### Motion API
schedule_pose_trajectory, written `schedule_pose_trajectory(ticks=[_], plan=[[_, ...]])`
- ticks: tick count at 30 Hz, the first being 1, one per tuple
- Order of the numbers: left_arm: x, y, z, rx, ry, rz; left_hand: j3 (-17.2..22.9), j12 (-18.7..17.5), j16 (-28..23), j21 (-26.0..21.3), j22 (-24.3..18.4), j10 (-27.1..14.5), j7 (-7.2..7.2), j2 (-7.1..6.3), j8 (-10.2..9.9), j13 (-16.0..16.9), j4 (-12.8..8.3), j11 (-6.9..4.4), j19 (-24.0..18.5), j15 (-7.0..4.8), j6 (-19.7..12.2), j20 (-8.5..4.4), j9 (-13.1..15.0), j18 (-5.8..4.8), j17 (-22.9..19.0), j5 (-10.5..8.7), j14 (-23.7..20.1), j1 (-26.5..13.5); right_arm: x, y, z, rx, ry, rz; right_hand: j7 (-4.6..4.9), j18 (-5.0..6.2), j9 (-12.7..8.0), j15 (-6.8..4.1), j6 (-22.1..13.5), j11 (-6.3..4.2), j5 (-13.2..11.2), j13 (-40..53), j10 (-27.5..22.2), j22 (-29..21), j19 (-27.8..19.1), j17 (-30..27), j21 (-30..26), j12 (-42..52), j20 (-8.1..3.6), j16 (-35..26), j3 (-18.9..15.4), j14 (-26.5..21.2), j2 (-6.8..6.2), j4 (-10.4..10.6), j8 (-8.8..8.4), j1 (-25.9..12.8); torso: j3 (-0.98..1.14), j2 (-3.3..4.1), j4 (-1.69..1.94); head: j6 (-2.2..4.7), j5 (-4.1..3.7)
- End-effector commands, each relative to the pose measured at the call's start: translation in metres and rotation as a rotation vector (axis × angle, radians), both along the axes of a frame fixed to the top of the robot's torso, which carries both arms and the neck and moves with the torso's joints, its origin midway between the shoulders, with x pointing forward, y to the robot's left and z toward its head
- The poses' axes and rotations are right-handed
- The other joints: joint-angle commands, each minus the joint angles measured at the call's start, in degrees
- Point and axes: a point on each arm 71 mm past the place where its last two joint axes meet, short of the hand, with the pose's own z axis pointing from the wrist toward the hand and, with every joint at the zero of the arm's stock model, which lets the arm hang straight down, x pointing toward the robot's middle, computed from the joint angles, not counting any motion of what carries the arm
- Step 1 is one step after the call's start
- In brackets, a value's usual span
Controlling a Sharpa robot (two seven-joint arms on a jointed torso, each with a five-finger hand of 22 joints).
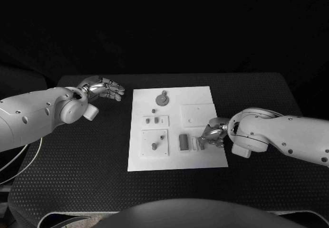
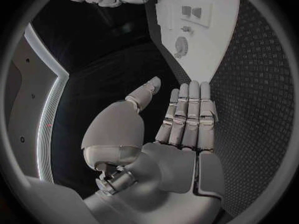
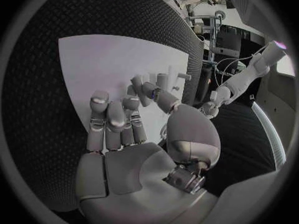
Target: Assemble the parts on the task board
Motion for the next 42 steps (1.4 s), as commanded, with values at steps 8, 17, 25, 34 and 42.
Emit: schedule_pose_trajectory(ticks=[8,17,25,34,42], plan=[[0.000,-0.002,0.001,-0.008,0.003,-0.014,0.45,0.27,-0.23,0.10,0.00,0.15,0.00,0.20,0.26,-0.11,0.06,0.21,-0.25,0.01,-0.59,0.11,-0.06,0.40,0.13,0.27,0.23,0.25,0.001,0.006,-0.002,0.068,0.040,-0.081,0.17,0.85,0.43,0.00,0.12,0.03,0.37,-0.10,0.40,0.94,0.29,-0.09,0.27,0.23,0.00,0.19,0.35,0.43,4.65,-0.01,0.13,5.27,0.07,0.01,0.05,0.01,-0.02],[0.000,-0.002,0.001,-0.008,0.004,-0.015,0.48,0.27,-0.26,0.11,0.01,0.15,0.01,0.17,0.27,-0.12,0.07,0.22,-0.25,0.02,-0.60,0.12,-0.07,0.38,0.16,0.29,0.23,0.25,0.000,0.012,-0.007,0.062,0.071,-0.064,0.21,0.85,0.39,-0.01,0.03,0.07,0.38,-0.13,0.38,0.91,0.27,-0.37,0.24,0.19,0.02,0.06,0.26,0.25,4.63,0.00,0.06,5.07,0.03,0.00,0.06,0.01,0.01],[-0.001,-0.002,0.001,-0.008,0.004,-0.017,0.49,0.27,-0.28,0.11,0.01,0.15,0.02,0.14,0.28,-0.13,0.07,0.22,-0.26,0.03,-0.61,0.13,-0.08,0.37,0.18,0.30,0.23,0.24,-0.001,0.014,-0.011,0.051,0.090,-0.050,0.24,0.85,0.35,-0.02,-0.04,0.10,0.37,-0.15,0.33,0.88,0.22,-0.45,0.20,0.14,0.04,-0.01,0.23,0.17,4.66,0.00,0.01,4.95,0.05,0.00,0.11,0.01,0.10],[-0.001,-0.001,0.001,-0.008,0.005,-0.014,0.51,0.27,-0.31,0.11,0.01,0.13,0.02,0.10,0.28,-0.14,0.06,0.23,-0.27,0.04,-0.62,0.13,-0.09,0.37,0.21,0.31,0.23,0.24,-0.005,0.007,-0.014,0.029,0.099,-0.040,0.26,0.85,0.32,-0.02,-0.09,0.12,0.45,-0.16,0.28,0.86,0.18,-0.64,0.17,0.11,0.05,-0.10,0.22,0.03,4.74,0.00,-0.03,4.84,0.04,-0.01,0.03,0.01,0.18],[-0.001,0.000,0.001,-0.007,0.006,-0.012,0.53,0.26,-0.33,0.10,0.01,0.12,0.03,0.07,0.29,-0.16,0.07,0.24,-0.29,0.04,-0.64,0.14,-0.09,0.36,0.24,0.31,0.22,0.24,-0.006,0.005,-0.014,0.027,0.095,-0.046,0.28,0.85,0.30,-0.02,-0.11,0.14,0.55,-0.17,0.22,0.85,0.13,-0.66,0.14,0.08,0.08,-0.13,0.16,-0.02,4.70,-0.01,-0.05,4.68,0.10,0.00,0.03,0.01,0.17]])
